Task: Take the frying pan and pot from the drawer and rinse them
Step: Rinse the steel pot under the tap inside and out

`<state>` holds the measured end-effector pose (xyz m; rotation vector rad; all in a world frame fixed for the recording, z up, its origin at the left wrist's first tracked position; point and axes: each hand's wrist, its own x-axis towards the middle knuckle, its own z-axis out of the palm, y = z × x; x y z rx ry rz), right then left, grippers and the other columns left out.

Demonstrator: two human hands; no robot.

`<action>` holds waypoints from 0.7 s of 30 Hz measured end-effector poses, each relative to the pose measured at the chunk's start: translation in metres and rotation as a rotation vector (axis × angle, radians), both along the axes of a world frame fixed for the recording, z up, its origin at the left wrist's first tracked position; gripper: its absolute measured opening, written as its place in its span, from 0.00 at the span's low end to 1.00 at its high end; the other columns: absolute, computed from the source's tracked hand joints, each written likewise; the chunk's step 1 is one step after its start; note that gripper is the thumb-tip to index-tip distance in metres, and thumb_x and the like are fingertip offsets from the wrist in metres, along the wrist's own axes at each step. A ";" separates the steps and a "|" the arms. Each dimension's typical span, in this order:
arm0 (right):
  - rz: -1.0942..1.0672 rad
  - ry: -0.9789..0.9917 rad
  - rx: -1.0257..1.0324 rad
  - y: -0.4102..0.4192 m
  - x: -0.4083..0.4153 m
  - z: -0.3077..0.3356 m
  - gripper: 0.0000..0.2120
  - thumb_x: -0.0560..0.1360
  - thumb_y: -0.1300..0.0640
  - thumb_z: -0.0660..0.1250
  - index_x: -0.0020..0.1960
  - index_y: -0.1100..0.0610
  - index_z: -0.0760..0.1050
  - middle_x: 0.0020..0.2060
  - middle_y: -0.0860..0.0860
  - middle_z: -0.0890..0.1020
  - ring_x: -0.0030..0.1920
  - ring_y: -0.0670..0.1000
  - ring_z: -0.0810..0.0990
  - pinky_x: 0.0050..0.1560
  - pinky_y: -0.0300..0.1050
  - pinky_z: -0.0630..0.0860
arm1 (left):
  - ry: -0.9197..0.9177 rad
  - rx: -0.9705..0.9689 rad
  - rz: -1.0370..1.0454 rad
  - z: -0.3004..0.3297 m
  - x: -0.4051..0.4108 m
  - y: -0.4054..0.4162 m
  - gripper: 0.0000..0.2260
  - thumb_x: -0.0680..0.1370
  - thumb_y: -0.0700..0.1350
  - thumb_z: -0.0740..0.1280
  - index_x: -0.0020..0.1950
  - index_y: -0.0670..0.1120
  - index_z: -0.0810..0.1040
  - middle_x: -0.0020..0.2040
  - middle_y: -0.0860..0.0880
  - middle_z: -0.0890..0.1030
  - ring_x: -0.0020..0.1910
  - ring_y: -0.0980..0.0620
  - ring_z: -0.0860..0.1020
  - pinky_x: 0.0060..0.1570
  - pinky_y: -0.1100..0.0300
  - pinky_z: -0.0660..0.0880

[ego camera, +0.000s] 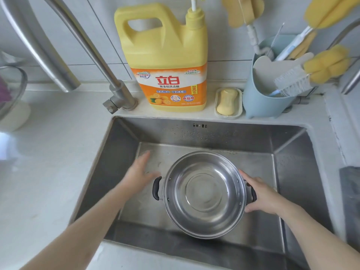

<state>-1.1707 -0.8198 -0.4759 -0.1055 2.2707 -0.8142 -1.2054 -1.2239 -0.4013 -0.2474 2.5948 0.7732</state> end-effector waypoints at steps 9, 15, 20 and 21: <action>-0.031 0.015 -0.010 0.001 0.005 -0.007 0.61 0.60 0.50 0.81 0.67 0.21 0.37 0.59 0.46 0.67 0.57 0.48 0.74 0.56 0.39 0.69 | -0.270 -0.046 -0.376 -0.070 0.034 0.010 0.66 0.59 0.57 0.82 0.77 0.61 0.33 0.78 0.59 0.41 0.76 0.45 0.56 0.71 0.47 0.65; -0.046 0.028 -0.051 -0.001 0.007 -0.008 0.62 0.60 0.52 0.82 0.68 0.22 0.37 0.59 0.46 0.66 0.60 0.46 0.70 0.59 0.39 0.69 | -0.224 -0.041 -0.406 -0.079 0.031 0.005 0.67 0.57 0.56 0.83 0.75 0.63 0.31 0.71 0.56 0.53 0.66 0.47 0.64 0.67 0.51 0.69; -0.043 0.079 -0.137 -0.002 0.004 0.014 0.62 0.60 0.52 0.82 0.69 0.22 0.38 0.55 0.42 0.65 0.50 0.39 0.71 0.58 0.40 0.73 | -0.134 -0.047 -0.400 -0.064 0.032 -0.001 0.67 0.58 0.54 0.83 0.71 0.66 0.27 0.72 0.56 0.50 0.68 0.47 0.62 0.67 0.52 0.70; -0.043 0.099 -0.156 -0.002 0.003 0.023 0.62 0.60 0.52 0.82 0.70 0.23 0.38 0.56 0.41 0.64 0.48 0.38 0.71 0.58 0.40 0.73 | -0.099 -0.059 -0.397 -0.055 0.030 -0.003 0.67 0.59 0.54 0.83 0.69 0.67 0.26 0.72 0.56 0.50 0.69 0.48 0.61 0.67 0.52 0.69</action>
